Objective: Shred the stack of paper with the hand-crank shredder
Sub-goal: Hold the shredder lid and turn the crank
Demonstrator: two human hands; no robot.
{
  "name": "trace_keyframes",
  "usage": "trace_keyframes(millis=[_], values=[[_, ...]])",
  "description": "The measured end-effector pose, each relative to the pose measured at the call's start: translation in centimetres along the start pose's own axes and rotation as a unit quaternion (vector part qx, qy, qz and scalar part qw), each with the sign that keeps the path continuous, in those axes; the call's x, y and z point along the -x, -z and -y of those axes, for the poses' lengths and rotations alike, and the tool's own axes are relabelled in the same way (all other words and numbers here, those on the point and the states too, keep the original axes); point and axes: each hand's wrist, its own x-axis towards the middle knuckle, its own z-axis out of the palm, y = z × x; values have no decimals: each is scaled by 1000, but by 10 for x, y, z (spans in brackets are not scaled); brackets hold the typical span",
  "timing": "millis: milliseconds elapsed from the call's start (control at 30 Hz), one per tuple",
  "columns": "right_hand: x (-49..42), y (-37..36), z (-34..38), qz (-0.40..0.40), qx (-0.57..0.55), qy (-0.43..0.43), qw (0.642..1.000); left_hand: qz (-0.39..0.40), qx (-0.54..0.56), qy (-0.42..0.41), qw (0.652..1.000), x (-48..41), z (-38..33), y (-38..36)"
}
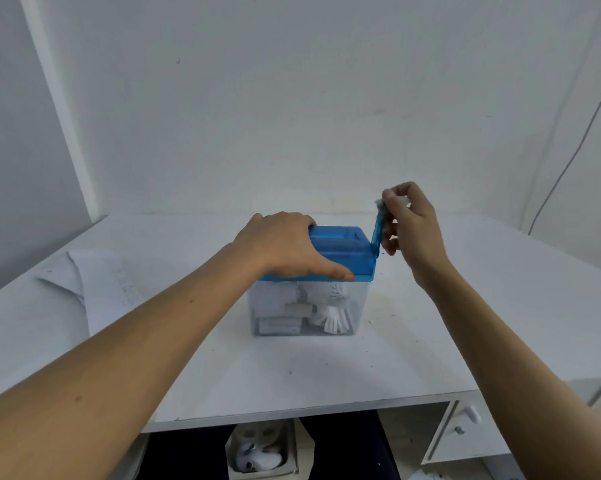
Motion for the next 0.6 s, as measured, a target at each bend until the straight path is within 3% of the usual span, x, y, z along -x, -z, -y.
trace_keyframes(millis=[267, 433, 600], values=[[-14, -21, -33, 10, 63, -141, 988, -5, 9, 4, 1000, 0, -1, 1], [20, -20, -69, 83, 137, -257, 953, -11, 7, 20, 1000, 0, -2, -1], [46, 10, -43, 205, 174, -281, 921, -3, -2, 22, 1000, -2, -1, -1]])
